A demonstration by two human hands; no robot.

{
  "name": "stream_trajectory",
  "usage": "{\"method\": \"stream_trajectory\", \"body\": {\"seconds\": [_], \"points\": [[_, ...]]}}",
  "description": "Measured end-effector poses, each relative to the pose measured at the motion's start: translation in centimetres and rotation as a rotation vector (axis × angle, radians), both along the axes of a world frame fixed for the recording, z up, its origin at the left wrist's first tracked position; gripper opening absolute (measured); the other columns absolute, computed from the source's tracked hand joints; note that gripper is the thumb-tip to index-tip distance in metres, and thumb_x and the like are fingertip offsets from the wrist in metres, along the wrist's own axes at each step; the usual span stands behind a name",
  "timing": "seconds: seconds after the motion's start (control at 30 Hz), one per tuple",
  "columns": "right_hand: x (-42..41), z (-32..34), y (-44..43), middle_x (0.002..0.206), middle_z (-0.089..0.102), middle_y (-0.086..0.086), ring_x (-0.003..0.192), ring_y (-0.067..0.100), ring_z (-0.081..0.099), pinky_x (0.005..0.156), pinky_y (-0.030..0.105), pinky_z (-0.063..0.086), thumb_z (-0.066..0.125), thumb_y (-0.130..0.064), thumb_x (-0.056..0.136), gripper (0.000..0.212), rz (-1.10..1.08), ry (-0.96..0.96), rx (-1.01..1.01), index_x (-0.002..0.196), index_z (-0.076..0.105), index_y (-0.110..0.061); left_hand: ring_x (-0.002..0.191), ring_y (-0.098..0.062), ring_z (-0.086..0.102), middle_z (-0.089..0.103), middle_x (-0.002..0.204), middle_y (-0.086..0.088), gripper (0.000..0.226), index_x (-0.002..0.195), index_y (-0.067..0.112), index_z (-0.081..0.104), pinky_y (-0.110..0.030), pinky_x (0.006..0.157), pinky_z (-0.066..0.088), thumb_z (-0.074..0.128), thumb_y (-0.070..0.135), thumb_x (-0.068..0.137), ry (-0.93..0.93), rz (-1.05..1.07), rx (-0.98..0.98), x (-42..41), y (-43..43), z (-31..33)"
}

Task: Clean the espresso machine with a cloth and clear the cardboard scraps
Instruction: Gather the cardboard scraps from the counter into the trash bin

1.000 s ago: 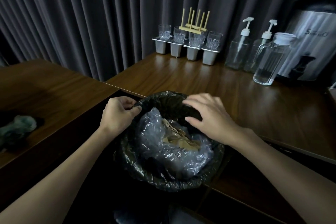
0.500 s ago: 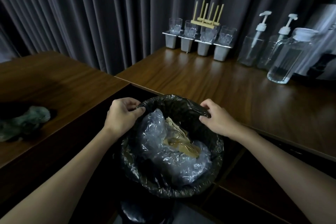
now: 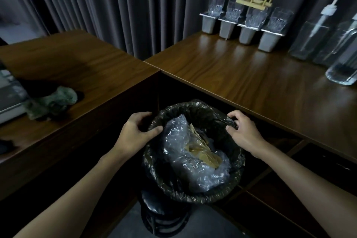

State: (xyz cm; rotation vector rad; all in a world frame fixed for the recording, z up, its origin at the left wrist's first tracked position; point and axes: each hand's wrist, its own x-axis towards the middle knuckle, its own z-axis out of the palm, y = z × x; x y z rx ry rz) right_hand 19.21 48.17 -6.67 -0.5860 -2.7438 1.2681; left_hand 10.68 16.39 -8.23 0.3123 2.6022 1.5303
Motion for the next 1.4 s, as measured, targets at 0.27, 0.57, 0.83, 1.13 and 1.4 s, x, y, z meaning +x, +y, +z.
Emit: {"method": "stream_trajectory", "body": {"seconds": [0.27,0.57,0.83,1.13,1.4], "points": [[-1.2,-4.9,-2.3,0.107,0.063,0.008,0.097,0.021,0.063,0.071,0.028,0.051,0.059,-0.009,0.093,0.027,-0.013,-0.078,-0.079,0.113,0.051,-0.025,0.095,-0.013,0.072,0.073,0.104,0.002,0.027,0.110,0.020,0.069,-0.028,0.080,0.059,0.078,0.013,0.086,-0.170,0.074,0.123,1.6,-2.0,-4.6],[-3.2,-12.6,-5.1,0.115,0.056,0.004,0.106,0.020,0.056,0.079,0.029,0.045,0.057,-0.003,0.094,0.031,-0.096,-0.197,-0.144,0.121,0.051,-0.016,0.101,-0.007,0.062,0.062,0.116,-0.003,0.051,0.133,0.013,0.054,-0.013,0.072,0.055,0.074,0.003,0.087,-0.300,0.257,0.137,3.2,-3.1,-11.4],[-3.5,-16.8,-6.1,0.116,0.059,0.004,0.109,0.020,0.055,0.088,0.029,0.044,0.054,0.010,0.088,0.054,-0.079,-0.374,-0.316,0.136,0.045,-0.013,0.103,-0.019,0.059,0.061,0.109,-0.009,0.048,0.129,-0.003,0.052,-0.008,0.074,0.053,0.064,-0.017,0.085,-0.393,0.280,0.061,3.9,-2.4,-15.6],[-3.3,-15.8,-6.1,0.128,0.058,0.009,0.117,0.021,0.054,0.090,0.026,0.043,0.055,0.014,0.085,0.067,0.015,-0.336,-0.289,0.144,0.039,-0.014,0.092,-0.011,0.062,0.061,0.101,0.005,0.054,0.131,0.010,0.052,-0.013,0.081,0.053,0.069,-0.012,0.084,-0.374,0.244,0.025,3.3,-2.4,-15.3],[-3.0,-15.8,-5.5,0.132,0.051,0.008,0.122,0.021,0.048,0.090,0.024,0.039,0.057,0.008,0.089,0.072,0.090,-0.388,-0.281,0.150,0.027,-0.015,0.105,-0.021,0.064,0.063,0.107,0.000,0.058,0.136,0.006,0.052,-0.039,0.099,0.053,0.075,-0.003,0.083,-0.378,0.279,-0.019,4.0,-2.8,-15.2]]}}
